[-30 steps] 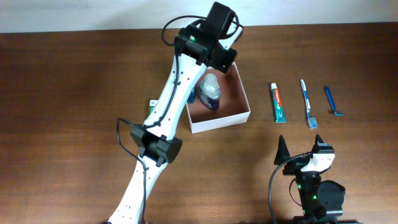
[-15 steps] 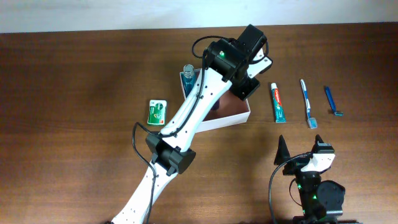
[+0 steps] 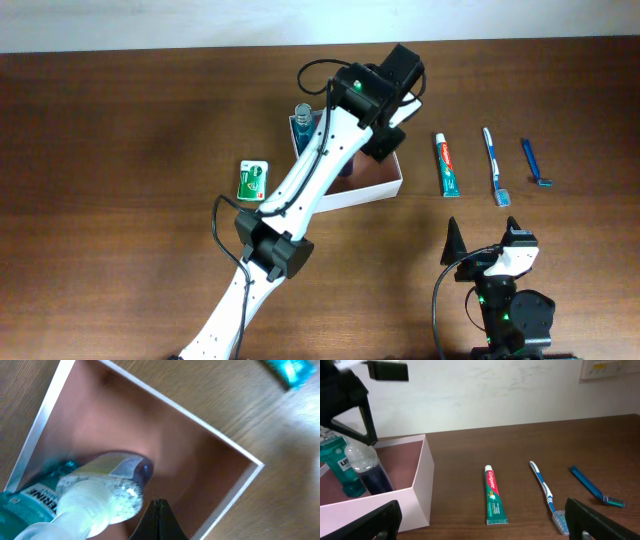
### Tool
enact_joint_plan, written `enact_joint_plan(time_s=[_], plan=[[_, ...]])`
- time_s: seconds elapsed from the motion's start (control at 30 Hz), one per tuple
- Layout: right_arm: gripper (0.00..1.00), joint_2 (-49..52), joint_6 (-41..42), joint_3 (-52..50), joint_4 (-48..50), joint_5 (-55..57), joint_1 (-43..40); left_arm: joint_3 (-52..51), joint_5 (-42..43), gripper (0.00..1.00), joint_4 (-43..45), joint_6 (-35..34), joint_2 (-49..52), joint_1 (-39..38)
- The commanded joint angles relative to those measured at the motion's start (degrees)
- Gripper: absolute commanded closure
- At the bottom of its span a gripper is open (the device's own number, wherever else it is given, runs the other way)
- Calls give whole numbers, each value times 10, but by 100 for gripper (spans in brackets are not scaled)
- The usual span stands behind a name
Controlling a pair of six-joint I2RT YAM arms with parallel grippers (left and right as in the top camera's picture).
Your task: Pack container
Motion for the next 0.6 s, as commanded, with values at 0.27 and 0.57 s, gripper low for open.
enact_joint_plan(time_s=[0.27, 0.57], plan=[[2, -4, -1, -5, 0, -3, -5, -29, -35, 100, -2, -21, -27, 13], [1, -4, -1, -5, 0, -3, -5, -52, -45, 100, -2, -23, -27, 17]])
